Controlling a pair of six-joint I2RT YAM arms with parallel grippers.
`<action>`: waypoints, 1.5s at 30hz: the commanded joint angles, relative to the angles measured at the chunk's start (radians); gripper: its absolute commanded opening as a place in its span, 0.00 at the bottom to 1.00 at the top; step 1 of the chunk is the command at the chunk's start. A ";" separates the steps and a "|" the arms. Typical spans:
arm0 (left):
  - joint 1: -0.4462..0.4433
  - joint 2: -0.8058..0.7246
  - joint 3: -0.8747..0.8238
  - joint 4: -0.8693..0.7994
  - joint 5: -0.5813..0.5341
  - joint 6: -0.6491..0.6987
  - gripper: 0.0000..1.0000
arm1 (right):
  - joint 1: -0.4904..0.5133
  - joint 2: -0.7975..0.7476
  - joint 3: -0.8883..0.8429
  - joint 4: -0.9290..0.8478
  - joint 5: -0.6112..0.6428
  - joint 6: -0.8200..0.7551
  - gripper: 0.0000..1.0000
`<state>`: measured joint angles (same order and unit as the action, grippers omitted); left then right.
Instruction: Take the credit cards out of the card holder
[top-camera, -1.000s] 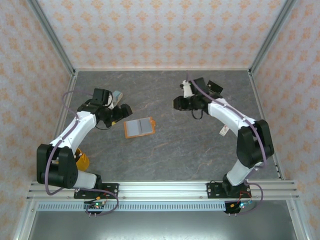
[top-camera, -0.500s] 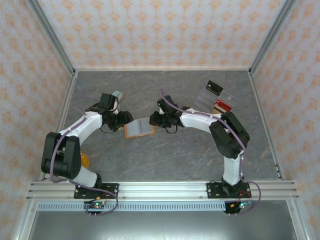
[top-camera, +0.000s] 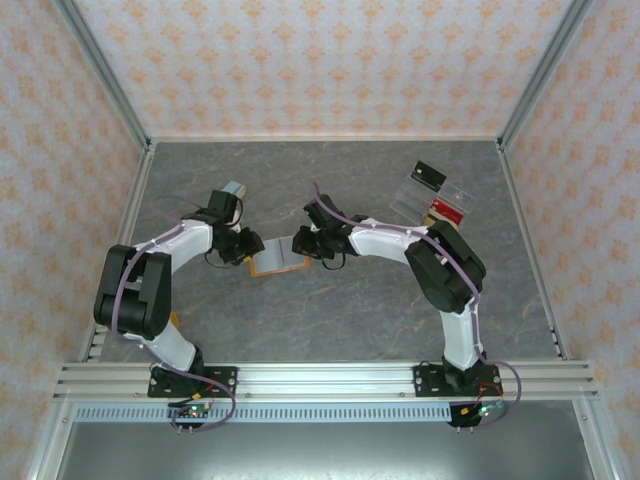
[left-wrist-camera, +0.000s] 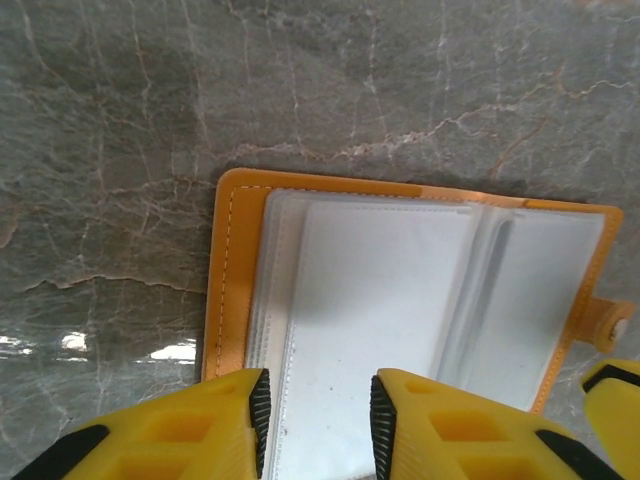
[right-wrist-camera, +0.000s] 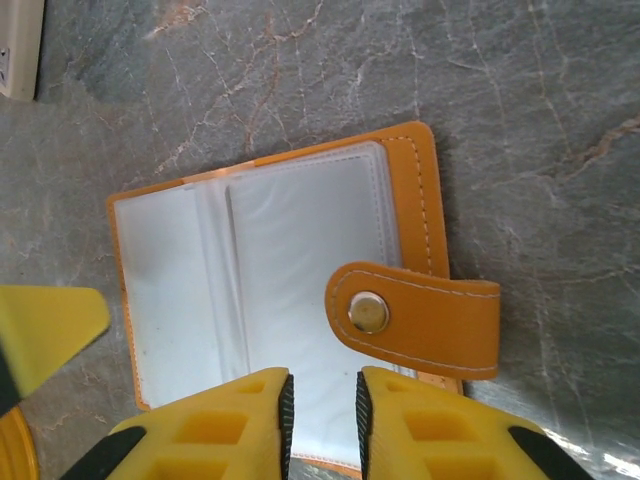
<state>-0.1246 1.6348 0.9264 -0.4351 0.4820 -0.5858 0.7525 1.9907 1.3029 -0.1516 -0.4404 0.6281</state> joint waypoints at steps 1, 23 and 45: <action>-0.006 0.015 -0.005 0.015 -0.023 0.007 0.33 | 0.005 0.014 0.024 -0.032 0.035 0.004 0.25; -0.006 0.071 0.003 0.012 -0.028 0.012 0.23 | 0.018 0.111 0.115 -0.146 0.069 -0.021 0.29; -0.009 0.018 -0.006 0.010 -0.050 0.021 0.16 | 0.029 0.201 0.204 -0.091 -0.116 -0.005 0.31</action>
<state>-0.1246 1.6882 0.9302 -0.4210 0.4858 -0.5755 0.7719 2.1490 1.4921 -0.2340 -0.5358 0.6170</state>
